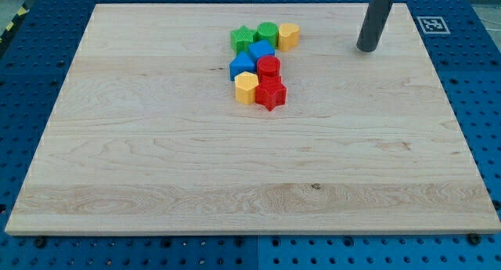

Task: Move your arm right to the red circle

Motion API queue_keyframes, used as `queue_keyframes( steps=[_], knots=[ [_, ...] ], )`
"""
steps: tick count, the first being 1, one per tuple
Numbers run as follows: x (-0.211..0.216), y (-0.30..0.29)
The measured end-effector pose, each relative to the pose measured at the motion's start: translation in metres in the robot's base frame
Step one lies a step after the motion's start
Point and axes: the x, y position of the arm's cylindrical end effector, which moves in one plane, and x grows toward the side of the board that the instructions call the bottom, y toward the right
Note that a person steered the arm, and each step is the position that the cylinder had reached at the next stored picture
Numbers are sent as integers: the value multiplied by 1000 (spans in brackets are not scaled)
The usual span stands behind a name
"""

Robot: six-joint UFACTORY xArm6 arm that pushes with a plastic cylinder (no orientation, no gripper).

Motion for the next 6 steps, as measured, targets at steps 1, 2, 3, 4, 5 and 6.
queue_keyframes(
  steps=[1, 2, 3, 4, 5, 6],
  knots=[
    [0, -27],
    [0, -47],
    [0, -48],
    [5, -50],
    [28, -78],
    [30, -83]
  ],
)
